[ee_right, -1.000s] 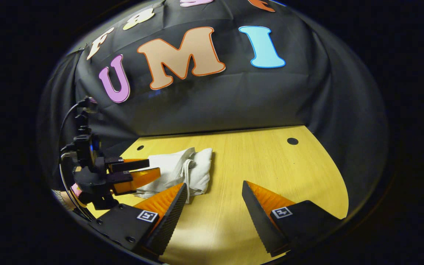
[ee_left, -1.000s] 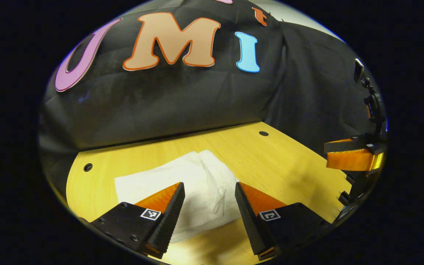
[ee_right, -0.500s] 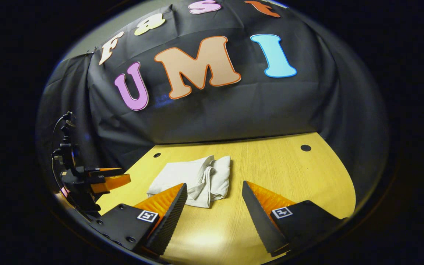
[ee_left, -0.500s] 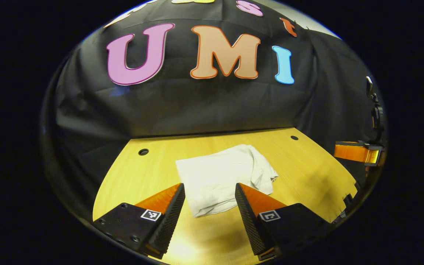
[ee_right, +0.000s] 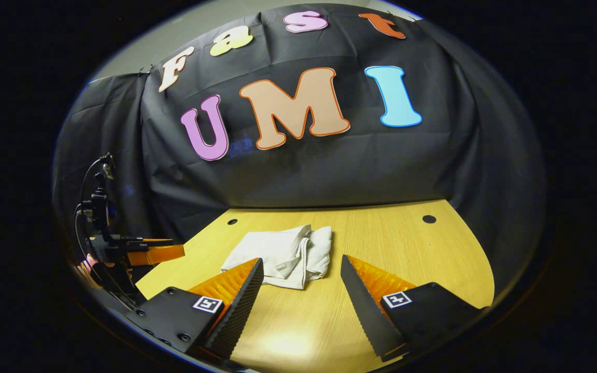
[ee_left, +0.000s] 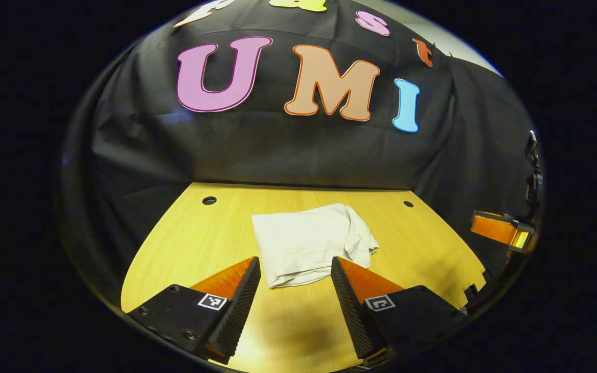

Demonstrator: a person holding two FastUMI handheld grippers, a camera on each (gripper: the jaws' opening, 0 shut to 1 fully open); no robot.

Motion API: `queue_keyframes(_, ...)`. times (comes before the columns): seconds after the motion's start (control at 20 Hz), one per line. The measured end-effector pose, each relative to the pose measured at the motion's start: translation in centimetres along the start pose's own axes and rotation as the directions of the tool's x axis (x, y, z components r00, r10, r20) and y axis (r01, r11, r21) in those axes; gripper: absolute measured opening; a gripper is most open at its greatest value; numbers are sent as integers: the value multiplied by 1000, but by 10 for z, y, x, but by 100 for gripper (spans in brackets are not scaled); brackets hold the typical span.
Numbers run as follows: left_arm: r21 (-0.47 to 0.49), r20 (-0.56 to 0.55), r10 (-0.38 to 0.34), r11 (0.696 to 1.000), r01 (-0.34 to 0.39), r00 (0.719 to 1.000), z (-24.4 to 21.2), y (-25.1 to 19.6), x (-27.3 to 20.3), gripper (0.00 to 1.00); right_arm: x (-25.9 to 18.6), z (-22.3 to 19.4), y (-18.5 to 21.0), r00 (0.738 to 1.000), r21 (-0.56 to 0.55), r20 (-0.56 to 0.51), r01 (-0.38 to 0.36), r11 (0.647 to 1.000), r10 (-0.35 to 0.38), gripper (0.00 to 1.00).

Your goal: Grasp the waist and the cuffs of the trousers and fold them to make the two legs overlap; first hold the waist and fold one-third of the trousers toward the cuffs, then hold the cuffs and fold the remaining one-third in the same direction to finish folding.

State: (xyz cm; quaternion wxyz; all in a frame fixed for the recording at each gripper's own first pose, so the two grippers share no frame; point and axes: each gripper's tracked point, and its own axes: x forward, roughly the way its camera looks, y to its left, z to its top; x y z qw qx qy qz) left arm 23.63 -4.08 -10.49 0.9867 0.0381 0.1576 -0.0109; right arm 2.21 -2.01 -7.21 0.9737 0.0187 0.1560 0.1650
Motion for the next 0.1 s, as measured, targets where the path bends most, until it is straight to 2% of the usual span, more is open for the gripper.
queue_keyframes(0.1,-21,12,-13,1000,13,1000,2,-8,1,81,-7,0,-2,1000,-4,3,1,1000,-1,96)
